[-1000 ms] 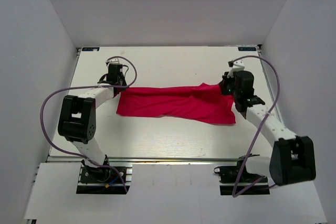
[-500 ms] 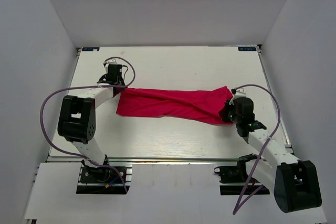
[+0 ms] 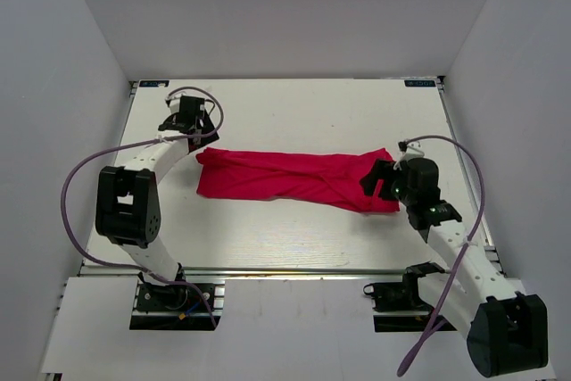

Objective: Fold and stack the t-shirts
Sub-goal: Fold the other side of the tshirt into a rectangle

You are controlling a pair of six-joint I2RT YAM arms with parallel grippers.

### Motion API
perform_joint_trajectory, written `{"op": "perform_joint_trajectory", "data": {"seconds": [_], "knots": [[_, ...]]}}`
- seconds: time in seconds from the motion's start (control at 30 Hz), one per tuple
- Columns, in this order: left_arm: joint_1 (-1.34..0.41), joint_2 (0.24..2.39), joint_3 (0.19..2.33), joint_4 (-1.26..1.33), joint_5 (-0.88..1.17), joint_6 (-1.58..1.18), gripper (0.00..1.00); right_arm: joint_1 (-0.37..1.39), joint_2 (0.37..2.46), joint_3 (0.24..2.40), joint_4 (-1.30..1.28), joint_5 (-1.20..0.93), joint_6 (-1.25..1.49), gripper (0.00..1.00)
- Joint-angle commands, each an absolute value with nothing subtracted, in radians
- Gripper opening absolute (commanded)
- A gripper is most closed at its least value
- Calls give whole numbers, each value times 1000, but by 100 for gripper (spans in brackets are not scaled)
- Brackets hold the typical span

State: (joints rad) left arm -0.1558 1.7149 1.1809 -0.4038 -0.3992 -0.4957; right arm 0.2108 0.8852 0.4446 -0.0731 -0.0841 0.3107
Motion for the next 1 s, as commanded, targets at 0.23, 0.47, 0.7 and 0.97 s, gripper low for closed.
{"op": "perform_joint_trajectory", "data": {"seconds": [0.23, 0.47, 0.7, 0.97], "knots": [[-172, 1686, 1221, -350, -77, -443, 96, 213, 1054, 563, 113, -245, 351, 90], [-172, 1666, 1164, -403, -87, -453, 84, 276, 1204, 658, 50, -356, 194, 87], [-158, 1615, 1117, -428, -141, -497, 84, 495, 1432, 900, 38, -361, -40, 89], [-149, 1656, 1066, -439, -148, -508, 85, 644, 1788, 1289, -75, -186, -210, 80]]}}
